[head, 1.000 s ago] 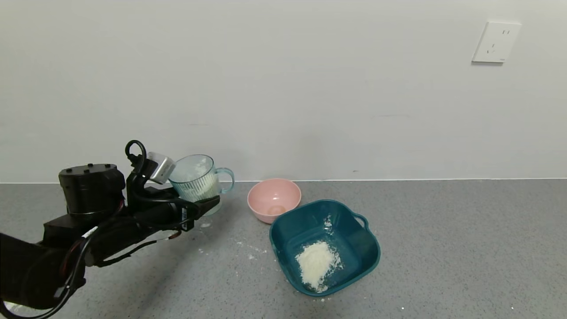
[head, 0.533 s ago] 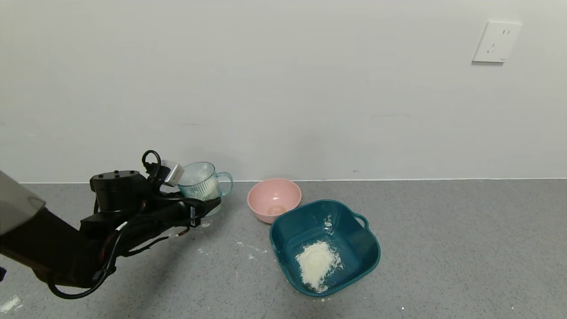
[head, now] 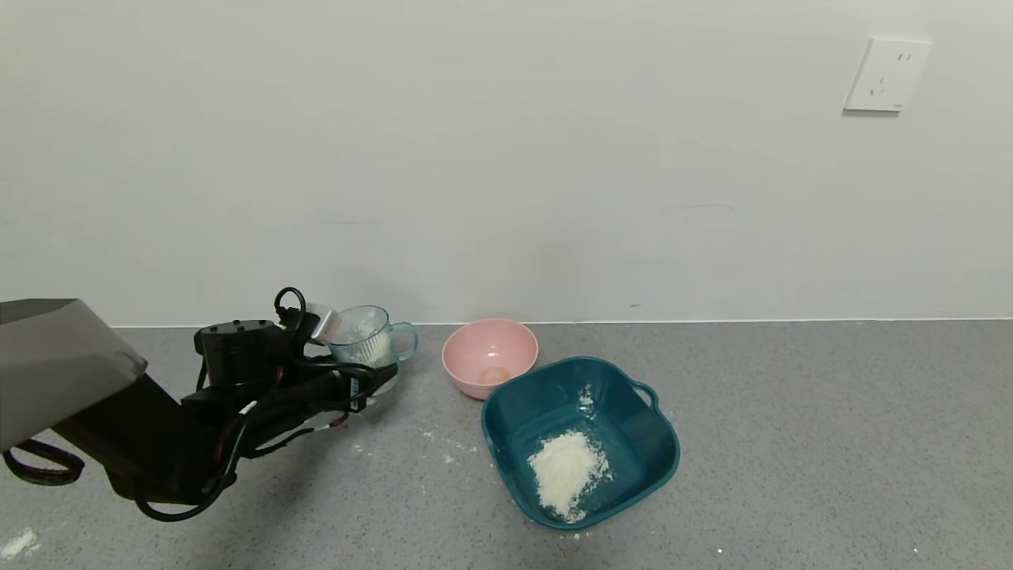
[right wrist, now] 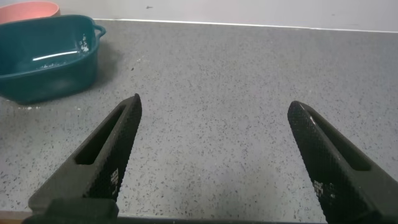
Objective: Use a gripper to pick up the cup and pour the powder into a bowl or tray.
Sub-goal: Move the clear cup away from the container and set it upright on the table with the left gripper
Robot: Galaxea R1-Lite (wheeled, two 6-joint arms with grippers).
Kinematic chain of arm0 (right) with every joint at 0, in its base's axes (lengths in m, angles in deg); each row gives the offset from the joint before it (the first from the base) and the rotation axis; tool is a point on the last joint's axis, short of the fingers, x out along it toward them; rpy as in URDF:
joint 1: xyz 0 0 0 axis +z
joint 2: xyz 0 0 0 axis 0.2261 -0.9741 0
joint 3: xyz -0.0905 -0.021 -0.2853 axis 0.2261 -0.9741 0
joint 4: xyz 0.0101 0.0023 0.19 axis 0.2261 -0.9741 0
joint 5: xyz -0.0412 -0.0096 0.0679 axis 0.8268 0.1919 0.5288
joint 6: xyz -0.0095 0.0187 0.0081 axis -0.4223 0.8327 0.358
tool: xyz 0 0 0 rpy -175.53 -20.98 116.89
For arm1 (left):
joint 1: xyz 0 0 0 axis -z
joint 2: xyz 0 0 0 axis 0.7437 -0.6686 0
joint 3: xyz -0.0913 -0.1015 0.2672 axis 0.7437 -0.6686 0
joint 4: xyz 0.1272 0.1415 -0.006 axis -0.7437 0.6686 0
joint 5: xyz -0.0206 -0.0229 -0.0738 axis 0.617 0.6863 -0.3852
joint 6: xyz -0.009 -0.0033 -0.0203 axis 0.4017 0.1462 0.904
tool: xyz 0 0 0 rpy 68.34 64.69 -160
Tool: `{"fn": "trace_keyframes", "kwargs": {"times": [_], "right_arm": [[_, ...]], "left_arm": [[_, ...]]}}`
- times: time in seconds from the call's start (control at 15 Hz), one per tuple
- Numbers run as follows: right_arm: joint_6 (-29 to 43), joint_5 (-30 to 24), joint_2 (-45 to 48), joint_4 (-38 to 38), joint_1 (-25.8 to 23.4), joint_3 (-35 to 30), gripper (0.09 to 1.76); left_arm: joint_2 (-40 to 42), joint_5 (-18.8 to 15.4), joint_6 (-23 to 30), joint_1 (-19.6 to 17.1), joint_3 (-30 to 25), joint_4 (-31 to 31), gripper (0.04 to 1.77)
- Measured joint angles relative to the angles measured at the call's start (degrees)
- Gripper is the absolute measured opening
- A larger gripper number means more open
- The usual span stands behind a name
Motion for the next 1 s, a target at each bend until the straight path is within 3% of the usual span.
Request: {"fn": "trace_keyframes", "kwargs": {"times": [0.8,1.0], "right_arm": [[0.0,0.0,0.0,0.0,0.0,0.0,1.71],[0.0,0.0,0.0,0.0,0.0,0.0,1.71]], "left_arm": [[-6.6,1.2,0.0,-0.1,0.8,-2.6,1.24],[-6.6,1.6,-0.1,-0.1,0.7,-2.6,1.42]]}}
